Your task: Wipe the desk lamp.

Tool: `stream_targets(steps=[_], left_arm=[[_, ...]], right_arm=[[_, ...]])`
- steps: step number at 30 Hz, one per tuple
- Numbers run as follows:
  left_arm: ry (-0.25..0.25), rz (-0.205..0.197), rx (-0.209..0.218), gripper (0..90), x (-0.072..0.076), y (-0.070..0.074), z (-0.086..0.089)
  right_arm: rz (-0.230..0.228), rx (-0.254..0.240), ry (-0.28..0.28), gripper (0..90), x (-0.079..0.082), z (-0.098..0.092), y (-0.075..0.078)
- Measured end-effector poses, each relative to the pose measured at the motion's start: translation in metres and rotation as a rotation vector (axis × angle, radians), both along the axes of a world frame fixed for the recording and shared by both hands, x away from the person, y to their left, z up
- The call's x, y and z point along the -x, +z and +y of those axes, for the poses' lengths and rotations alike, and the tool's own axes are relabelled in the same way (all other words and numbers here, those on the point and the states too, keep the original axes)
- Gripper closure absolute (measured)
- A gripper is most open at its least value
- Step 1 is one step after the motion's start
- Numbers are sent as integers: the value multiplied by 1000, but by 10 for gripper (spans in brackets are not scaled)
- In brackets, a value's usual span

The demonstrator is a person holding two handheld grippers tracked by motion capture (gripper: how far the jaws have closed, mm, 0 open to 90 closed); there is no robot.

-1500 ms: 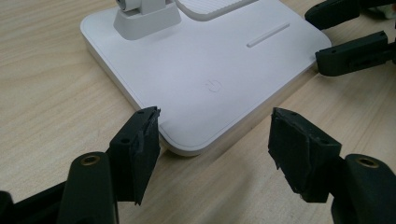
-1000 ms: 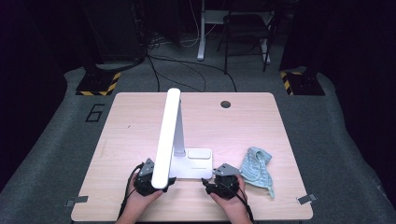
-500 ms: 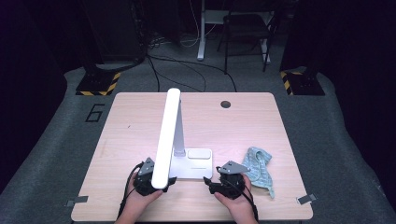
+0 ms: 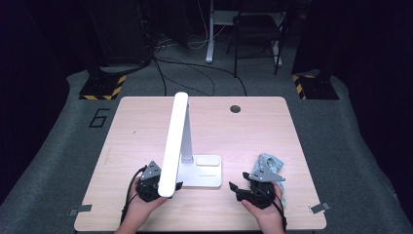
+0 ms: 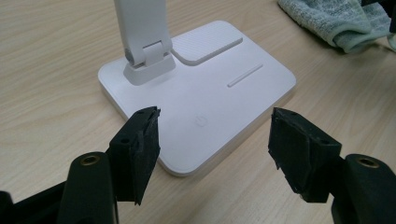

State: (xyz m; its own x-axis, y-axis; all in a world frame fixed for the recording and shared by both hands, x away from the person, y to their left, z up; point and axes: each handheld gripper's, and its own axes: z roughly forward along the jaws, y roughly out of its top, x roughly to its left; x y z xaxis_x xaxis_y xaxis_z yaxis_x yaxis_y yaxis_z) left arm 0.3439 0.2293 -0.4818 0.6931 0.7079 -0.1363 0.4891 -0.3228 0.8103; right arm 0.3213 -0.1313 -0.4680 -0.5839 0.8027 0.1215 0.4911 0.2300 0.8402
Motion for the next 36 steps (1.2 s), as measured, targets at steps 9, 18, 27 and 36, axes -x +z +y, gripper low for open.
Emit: stream_targets(steps=[9, 18, 27, 36], left_arm=[[15, -20, 4, 335, 8, 5, 19], [43, -20, 0, 337, 12, -15, 28], [24, -6, -18, 337, 10, -20, 28], [76, 17, 11, 337, 6, -23, 38]], right_arm=[[15, -29, -71, 332, -3, -24, -11], [-7, -31, -101, 333, -2, -34, -27], [24, -3, -80, 335, -7, -29, -42], [21, 17, -69, 339, -10, -25, -45]])
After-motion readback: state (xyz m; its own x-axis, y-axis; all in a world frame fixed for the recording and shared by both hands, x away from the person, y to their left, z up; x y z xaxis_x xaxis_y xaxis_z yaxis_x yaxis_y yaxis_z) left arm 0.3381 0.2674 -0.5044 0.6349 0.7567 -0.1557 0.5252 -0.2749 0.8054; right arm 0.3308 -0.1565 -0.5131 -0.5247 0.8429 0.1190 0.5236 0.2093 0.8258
